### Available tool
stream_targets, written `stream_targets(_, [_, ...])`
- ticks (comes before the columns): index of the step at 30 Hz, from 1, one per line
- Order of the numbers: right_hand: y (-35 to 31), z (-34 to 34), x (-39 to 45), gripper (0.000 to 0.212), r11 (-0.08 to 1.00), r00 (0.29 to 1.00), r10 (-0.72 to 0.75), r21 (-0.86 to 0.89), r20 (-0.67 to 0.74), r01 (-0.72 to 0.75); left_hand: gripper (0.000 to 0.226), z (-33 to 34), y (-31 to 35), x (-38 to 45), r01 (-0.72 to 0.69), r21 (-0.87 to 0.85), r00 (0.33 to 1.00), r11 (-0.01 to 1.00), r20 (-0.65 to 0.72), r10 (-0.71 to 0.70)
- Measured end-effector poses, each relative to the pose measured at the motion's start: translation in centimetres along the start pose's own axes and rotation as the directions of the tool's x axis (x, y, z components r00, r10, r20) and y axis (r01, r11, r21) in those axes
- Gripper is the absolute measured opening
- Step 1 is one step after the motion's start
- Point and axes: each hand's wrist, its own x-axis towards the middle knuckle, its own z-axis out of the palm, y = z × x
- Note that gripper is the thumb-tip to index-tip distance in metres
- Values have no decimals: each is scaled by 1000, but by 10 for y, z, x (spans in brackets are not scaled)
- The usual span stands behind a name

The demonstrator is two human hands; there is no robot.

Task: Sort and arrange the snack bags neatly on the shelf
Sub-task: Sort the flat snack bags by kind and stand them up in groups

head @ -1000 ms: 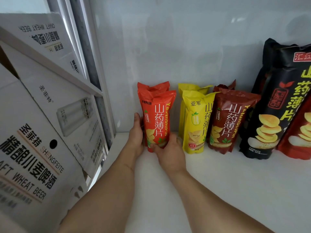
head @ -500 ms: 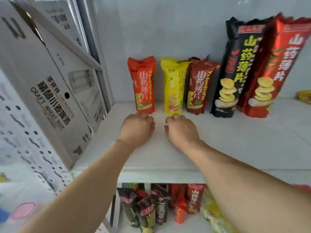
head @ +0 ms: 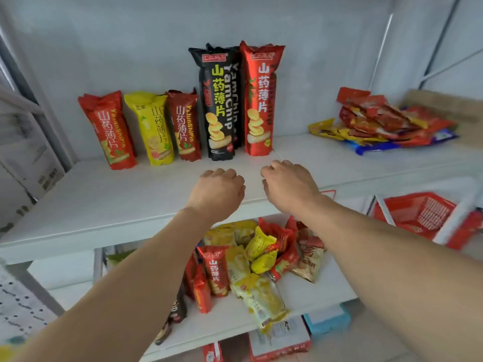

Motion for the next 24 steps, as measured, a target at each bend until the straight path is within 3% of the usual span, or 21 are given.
stream_targets(16, [219,23,2,27,960,965,263,-98,-16,-263,16,96,126,187,-183,-101,973,978,-158,166])
stream_targets(21, [286,34,21,27,934,935,348,-63,-64,-352,38,137,149,257,-190,-130,958,973,-242,155])
stream_targets(24, [329,42,28,24,913,909,406,9,-95,-407,40,157,166,291,-200,-150,951,968,-266,156])
